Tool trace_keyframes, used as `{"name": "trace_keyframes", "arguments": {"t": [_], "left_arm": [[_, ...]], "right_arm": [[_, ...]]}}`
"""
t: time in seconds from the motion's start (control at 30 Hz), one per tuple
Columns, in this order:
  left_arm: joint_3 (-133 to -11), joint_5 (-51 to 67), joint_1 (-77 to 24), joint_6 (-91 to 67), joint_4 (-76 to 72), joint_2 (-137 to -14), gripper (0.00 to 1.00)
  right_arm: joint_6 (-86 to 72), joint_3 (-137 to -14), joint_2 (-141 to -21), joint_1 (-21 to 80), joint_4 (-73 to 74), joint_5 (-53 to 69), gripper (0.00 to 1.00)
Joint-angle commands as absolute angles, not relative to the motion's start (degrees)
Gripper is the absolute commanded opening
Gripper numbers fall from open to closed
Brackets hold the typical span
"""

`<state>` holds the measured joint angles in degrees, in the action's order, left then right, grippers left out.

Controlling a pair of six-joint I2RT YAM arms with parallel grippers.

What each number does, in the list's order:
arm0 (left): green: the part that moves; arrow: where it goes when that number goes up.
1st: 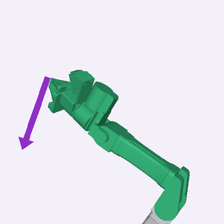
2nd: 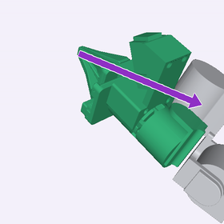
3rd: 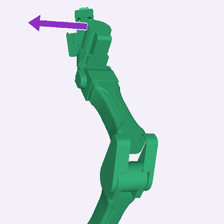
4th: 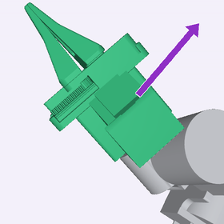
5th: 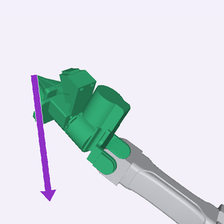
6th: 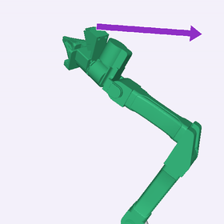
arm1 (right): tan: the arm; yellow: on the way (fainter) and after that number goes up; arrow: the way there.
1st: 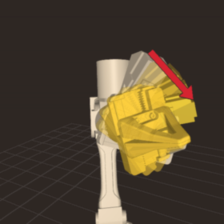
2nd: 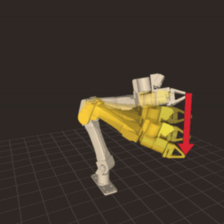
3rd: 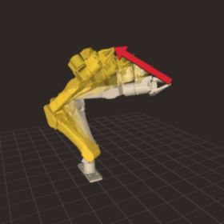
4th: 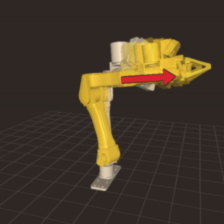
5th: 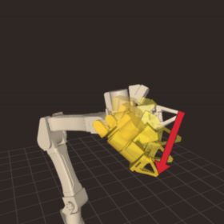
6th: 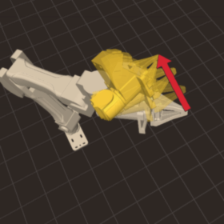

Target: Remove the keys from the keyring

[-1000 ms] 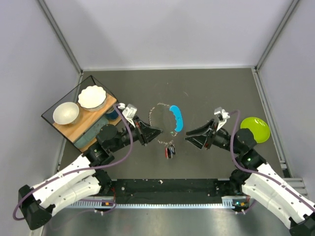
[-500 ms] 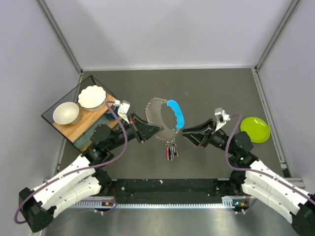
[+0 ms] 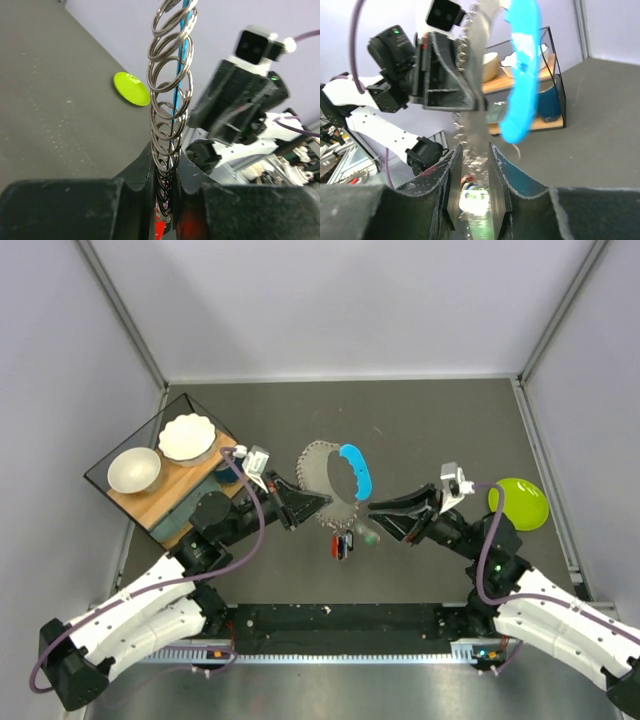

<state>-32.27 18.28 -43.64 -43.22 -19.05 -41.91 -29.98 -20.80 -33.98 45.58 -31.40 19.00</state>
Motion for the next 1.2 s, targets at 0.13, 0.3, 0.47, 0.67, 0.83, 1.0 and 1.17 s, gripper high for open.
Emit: {"name": "trace_keyframes", "arguments": {"t": [0.13,0.3,0.47,0.67,0.83,1.0,1.17], "left_arm": [[-32.43,14.85,-43.16,-39.02,-18.28,-42.8,0.0],[-32.7,15.47,-43.24,-36.74,-17.14,-41.4,0.0],[-33.04,15.91,-43.15,-36.12,-16.17,-39.47,0.0],[-35.15,16.79,-43.07,-35.16,-14.24,-38.58,0.0],[-37.52,17.58,-43.07,-36.56,-14.24,-38.32,0.0],[-39.72,17.05,-43.15,-37.0,-12.57,-38.23,0.0],[-40.69,17.14,-43.15,-37.18,-12.66,-37.97,0.0]], "right_arm": [[-28.92,-18.98,-35.33,46.93,-33.66,18.02,0.27],[-29.7,-19.34,-36.12,46.93,-33.49,17.32,0.27],[-27.25,-20.13,-35.68,47.02,-28.31,17.31,0.33],[-24.35,-20.83,-34.28,47.02,-25.85,18.46,0.37],[-19.26,-21.09,-34.19,52.81,-26.19,11.97,0.36],[-10.73,-24.6,-37.95,61.77,-22.15,1.06,0.37],[-10.9,-26.46,-41.22,64.77,-27.06,0.18,0.37]]}}
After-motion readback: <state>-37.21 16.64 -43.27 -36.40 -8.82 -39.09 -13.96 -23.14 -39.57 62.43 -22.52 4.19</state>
